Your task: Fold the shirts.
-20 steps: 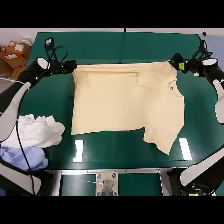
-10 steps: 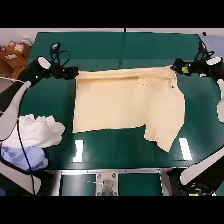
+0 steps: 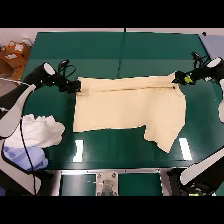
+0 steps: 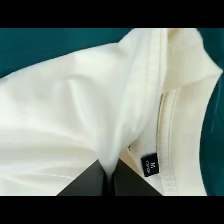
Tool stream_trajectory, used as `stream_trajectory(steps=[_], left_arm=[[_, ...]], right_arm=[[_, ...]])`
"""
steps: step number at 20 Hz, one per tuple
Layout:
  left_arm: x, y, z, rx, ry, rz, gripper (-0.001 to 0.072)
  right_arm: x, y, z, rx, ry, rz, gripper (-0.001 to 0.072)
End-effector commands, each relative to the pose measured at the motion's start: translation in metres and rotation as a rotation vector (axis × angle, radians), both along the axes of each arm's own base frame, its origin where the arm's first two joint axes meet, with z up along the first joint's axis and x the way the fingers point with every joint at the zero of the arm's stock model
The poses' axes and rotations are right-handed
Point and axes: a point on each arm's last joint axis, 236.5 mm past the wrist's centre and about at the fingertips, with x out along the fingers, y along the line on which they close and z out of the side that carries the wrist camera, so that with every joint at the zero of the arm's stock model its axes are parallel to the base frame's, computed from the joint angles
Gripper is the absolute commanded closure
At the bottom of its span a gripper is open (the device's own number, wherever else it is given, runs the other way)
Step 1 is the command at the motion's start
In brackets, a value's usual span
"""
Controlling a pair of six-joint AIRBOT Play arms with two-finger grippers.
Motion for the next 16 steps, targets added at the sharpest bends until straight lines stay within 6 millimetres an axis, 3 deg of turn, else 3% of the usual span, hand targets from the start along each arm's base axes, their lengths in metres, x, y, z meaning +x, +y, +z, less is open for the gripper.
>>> stream_trajectory(steps=[1, 4, 10, 11, 12, 13, 14, 16], left_arm=[[-0.01, -0.002, -0.004, -0.007, 0.048, 0.003, 0.0681], [-0.01, -0.003, -0.004, -0.013, 0.049, 0.005, 0.0681], [-0.013, -0.015, 0.002, -0.075, 0.072, 0.02, 0.0679], [-0.014, -0.015, 0.004, -0.08, 0.083, 0.025, 0.0537], [-0.016, -0.015, 0.007, -0.087, 0.1, 0.03, 0.025], [-0.02, -0.014, 0.013, -0.095, 0.128, 0.029, 0.0171], [-0.025, -0.012, 0.021, -0.101, 0.152, 0.01, 0.0169], [-0.038, -0.006, 0.038, -0.11, 0.228, -0.015, 0.0171]], right_arm=[[-0.01, -0.002, -0.009, -0.017, 0.044, 0.009, 0.0693], [-0.016, -0.003, -0.018, -0.022, 0.068, 0.008, 0.0693], [-0.013, 0.008, -0.018, -0.024, 0.063, 0.029, 0.0681], [-0.013, 0.009, -0.016, -0.026, 0.065, 0.033, 0.055], [-0.014, 0.008, -0.011, -0.024, 0.07, 0.026, 0.0444], [-0.017, 0.001, -0.004, -0.04, 0.09, 0.003, 0.0343], [-0.022, -0.01, 0.006, -0.07, 0.117, -0.019, 0.0283], [-0.04, -0.031, 0.024, -0.12, 0.177, -0.067, 0.0304]])
